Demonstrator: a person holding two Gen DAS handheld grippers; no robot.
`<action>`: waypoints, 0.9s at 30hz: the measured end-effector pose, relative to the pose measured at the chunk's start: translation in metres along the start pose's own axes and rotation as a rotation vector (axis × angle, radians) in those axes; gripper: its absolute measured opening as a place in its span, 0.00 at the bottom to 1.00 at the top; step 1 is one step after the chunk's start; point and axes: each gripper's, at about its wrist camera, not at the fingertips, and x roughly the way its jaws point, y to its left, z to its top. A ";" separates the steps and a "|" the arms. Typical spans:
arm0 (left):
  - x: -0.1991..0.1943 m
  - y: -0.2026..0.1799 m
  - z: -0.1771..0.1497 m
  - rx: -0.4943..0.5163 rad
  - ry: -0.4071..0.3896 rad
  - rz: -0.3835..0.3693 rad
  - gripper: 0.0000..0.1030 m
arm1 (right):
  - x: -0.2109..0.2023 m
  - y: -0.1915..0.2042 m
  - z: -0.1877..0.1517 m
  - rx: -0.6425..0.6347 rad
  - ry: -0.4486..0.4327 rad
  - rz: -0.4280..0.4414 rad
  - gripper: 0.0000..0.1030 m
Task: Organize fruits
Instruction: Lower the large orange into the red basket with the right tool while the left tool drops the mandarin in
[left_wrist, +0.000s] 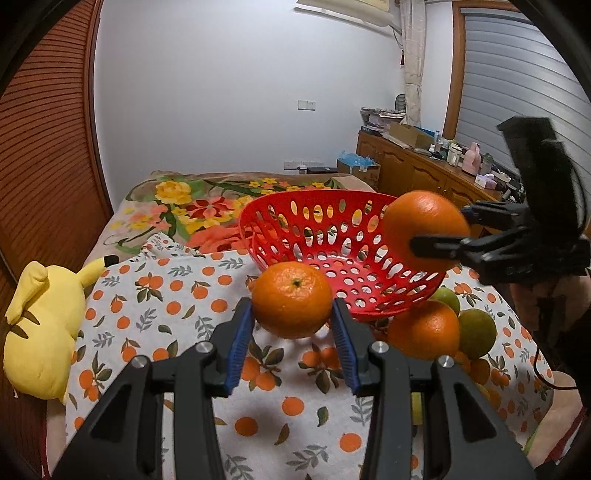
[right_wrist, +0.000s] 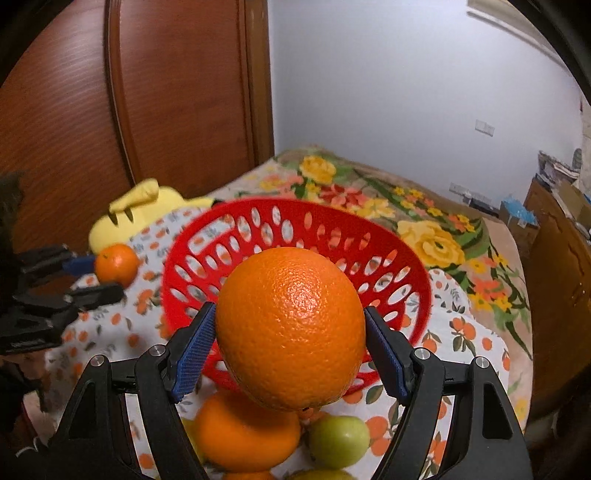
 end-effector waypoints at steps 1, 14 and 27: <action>0.001 0.001 0.001 -0.001 0.000 -0.002 0.40 | 0.006 0.000 0.000 -0.006 0.017 -0.001 0.78; 0.008 0.008 0.007 -0.012 -0.012 -0.015 0.40 | 0.057 0.009 -0.001 -0.107 0.219 0.014 0.78; 0.012 0.011 0.009 -0.013 -0.010 -0.014 0.40 | 0.087 0.010 0.004 -0.126 0.342 0.022 0.78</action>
